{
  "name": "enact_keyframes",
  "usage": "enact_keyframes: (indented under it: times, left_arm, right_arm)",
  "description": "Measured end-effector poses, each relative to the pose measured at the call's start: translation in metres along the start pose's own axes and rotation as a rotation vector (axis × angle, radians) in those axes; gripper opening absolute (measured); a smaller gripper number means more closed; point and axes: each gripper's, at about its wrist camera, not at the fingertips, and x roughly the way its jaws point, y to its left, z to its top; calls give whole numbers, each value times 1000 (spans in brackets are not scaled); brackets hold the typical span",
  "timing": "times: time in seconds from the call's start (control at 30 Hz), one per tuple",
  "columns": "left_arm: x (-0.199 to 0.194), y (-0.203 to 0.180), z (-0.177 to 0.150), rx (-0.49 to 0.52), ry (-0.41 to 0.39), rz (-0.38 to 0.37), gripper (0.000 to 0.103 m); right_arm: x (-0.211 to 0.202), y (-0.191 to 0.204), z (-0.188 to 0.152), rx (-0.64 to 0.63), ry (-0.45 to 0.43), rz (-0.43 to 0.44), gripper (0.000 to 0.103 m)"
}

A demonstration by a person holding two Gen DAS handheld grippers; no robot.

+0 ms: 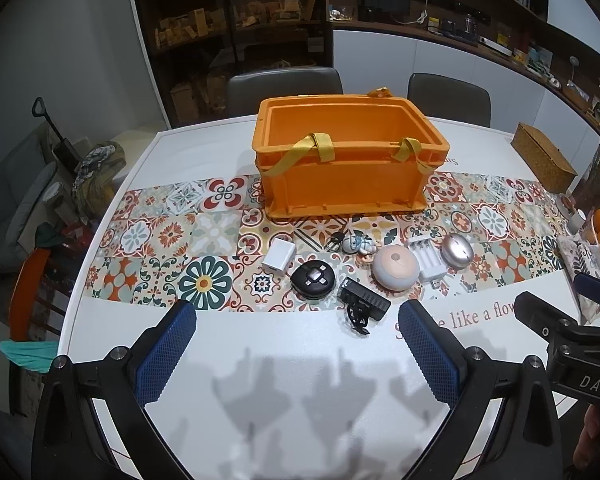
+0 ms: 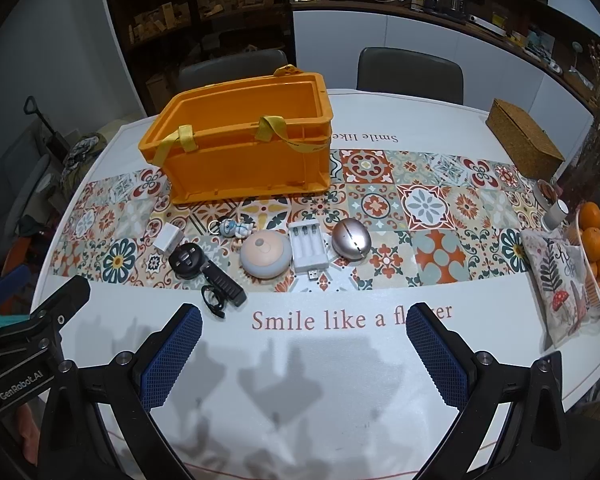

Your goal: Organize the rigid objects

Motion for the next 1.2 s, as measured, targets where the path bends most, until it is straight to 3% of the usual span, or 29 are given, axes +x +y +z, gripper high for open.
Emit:
enact_keyframes:
  times: [0.53,1.2]
  left_arm:
    - [17,34,-3,-75,33,54,103]
    - [72,77,-10,-40,133,-8,103]
  right_arm:
    - [20,29,-2,-34,13,56,103]
    - [73,88,4,-46,31,109,103]
